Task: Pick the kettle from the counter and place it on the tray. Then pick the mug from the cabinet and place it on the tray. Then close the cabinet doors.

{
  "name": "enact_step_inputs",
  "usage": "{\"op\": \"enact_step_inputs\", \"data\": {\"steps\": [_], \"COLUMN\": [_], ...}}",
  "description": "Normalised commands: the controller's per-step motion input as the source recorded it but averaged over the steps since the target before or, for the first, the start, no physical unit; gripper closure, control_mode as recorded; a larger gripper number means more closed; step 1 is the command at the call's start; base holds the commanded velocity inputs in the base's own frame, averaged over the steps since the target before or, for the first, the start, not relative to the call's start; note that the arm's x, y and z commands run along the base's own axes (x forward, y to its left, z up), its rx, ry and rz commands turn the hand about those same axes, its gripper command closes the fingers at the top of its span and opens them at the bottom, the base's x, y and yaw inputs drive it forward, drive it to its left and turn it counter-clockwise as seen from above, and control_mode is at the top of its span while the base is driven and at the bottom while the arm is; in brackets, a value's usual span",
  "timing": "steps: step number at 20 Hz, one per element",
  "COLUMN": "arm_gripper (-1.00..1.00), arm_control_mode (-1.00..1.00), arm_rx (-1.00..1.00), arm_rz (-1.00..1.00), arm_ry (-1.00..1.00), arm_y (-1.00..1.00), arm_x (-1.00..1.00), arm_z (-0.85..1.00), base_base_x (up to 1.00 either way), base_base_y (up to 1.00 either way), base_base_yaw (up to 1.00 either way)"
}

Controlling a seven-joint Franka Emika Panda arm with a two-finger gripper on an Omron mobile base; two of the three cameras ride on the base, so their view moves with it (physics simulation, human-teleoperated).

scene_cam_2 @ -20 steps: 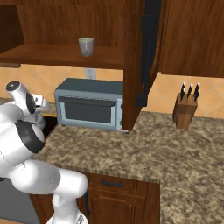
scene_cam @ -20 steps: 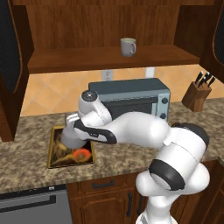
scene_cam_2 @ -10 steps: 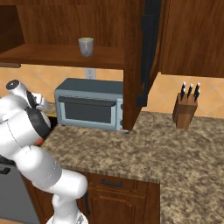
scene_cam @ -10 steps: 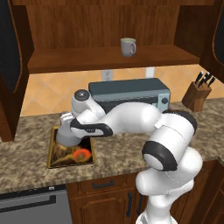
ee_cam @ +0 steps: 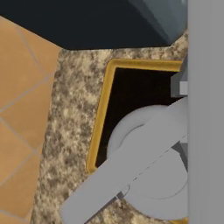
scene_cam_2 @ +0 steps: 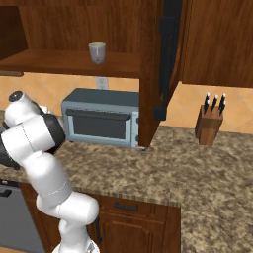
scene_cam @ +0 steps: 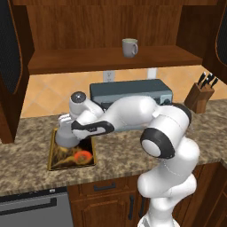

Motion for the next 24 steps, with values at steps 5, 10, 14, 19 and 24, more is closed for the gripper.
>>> {"op": "enact_step_inputs", "data": {"steps": [5, 10, 14, 19, 24], "arm_gripper": [1.0, 1.0, 1.0, -1.0, -1.0], "arm_control_mode": [-1.0, -1.0, -1.0, -1.0, -1.0], "arm_rx": [-0.05, -0.04, -0.02, -0.02, -0.01], "arm_rz": [-0.04, -0.03, 0.0, 0.0, 0.0], "arm_ry": [0.0, 0.0, 0.0, 0.0, 0.0], "arm_y": [0.04, 0.06, 0.14, 0.08, 0.01], "arm_x": [0.35, 0.37, 0.23, -0.1, -0.26], "arm_z": [-0.08, -0.09, -0.15, -0.3, -0.24], "base_base_x": [0.0, 0.0, 0.0, 0.0, 0.0], "base_base_y": [0.0, 0.0, 0.0, 0.0, 0.0], "base_base_yaw": [0.0, 0.0, 0.0, 0.0, 0.0]}}
